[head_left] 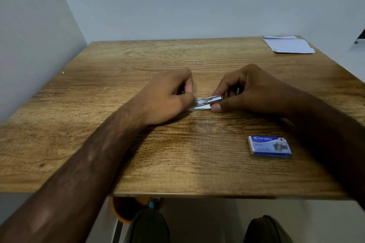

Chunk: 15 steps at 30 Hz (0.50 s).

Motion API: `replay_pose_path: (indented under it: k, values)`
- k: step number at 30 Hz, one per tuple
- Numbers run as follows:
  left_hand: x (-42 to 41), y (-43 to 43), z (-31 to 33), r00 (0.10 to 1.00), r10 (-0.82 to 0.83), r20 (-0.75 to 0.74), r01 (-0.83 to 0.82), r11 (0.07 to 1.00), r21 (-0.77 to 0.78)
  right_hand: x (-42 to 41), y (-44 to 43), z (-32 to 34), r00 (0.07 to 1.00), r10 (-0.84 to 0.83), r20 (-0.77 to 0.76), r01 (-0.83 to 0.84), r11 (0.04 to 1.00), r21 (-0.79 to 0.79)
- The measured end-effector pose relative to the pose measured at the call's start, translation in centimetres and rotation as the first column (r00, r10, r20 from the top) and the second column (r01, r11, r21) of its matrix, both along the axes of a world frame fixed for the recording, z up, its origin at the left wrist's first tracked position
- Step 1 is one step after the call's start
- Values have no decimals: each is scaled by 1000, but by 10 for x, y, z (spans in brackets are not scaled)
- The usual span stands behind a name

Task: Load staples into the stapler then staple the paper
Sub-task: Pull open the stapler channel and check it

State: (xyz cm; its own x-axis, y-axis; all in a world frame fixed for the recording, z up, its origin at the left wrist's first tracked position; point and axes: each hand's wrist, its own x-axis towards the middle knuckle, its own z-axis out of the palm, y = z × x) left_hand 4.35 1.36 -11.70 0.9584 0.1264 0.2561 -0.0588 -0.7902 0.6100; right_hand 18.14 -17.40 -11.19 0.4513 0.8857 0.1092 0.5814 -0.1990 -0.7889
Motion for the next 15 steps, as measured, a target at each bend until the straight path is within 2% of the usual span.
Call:
replay_pose_path:
  k: [2,6,11,15]
  values:
    - [0,0,-2,1000,-5,-11,5,1000,13,0,0,-1,1000,-9,1,9,1000,21]
    - [2,1,2,992,-38,-123,40,999,13,1,-1,-3,1000,-23,-5,23,996,87]
    - [-1,5,6,971,-80,-224,63,995,-79,3,0,-5,1000,14,-17,-11,989,147]
    - [-4,5,9,963,-106,-248,69,986,-154,4,1,-2,1000,22,2,-22,979,204]
